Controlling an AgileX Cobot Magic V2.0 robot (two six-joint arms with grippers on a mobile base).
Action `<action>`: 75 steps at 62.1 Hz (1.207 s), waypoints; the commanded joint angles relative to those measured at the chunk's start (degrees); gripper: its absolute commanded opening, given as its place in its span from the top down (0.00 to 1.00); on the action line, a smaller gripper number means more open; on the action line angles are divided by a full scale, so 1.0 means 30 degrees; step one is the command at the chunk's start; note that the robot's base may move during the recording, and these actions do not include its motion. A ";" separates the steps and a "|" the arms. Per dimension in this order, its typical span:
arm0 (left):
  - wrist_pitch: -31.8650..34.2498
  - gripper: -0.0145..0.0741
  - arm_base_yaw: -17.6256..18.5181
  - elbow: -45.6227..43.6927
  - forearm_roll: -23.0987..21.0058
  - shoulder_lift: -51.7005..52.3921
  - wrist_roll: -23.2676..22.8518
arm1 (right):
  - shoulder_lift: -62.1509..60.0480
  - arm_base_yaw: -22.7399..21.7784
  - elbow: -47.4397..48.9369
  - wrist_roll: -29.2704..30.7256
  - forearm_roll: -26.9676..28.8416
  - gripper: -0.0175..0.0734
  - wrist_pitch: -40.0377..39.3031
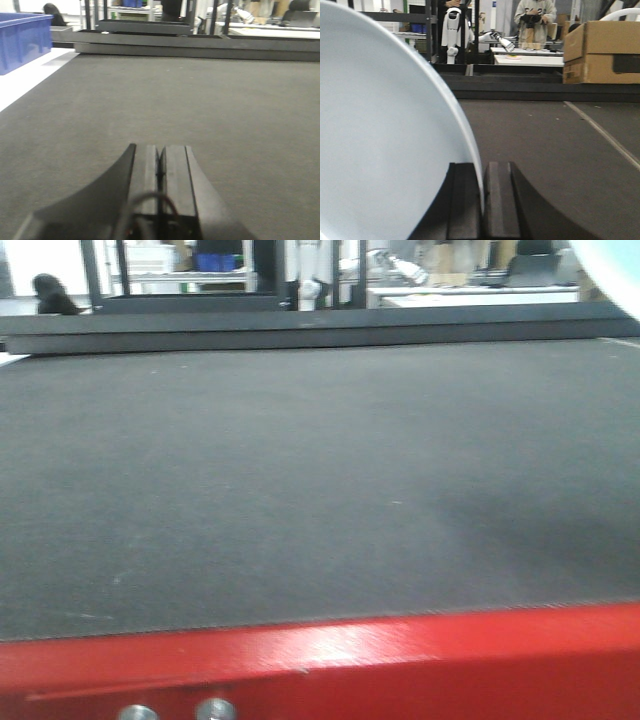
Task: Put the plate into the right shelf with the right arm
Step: 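Drive the base away from the table holding the plate in the right gripper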
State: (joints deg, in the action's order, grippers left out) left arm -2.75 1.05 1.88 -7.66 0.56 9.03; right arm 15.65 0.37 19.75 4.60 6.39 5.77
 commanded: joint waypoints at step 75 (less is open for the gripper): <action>0.1721 0.98 0.0038 0.0197 -0.0156 0.0196 -0.0135 | 0.0139 -0.0124 0.0572 0.0128 0.0151 0.75 -0.1923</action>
State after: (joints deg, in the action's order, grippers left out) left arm -2.75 1.05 1.88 -7.66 0.56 9.03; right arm 15.65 0.37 19.75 4.60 6.39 5.77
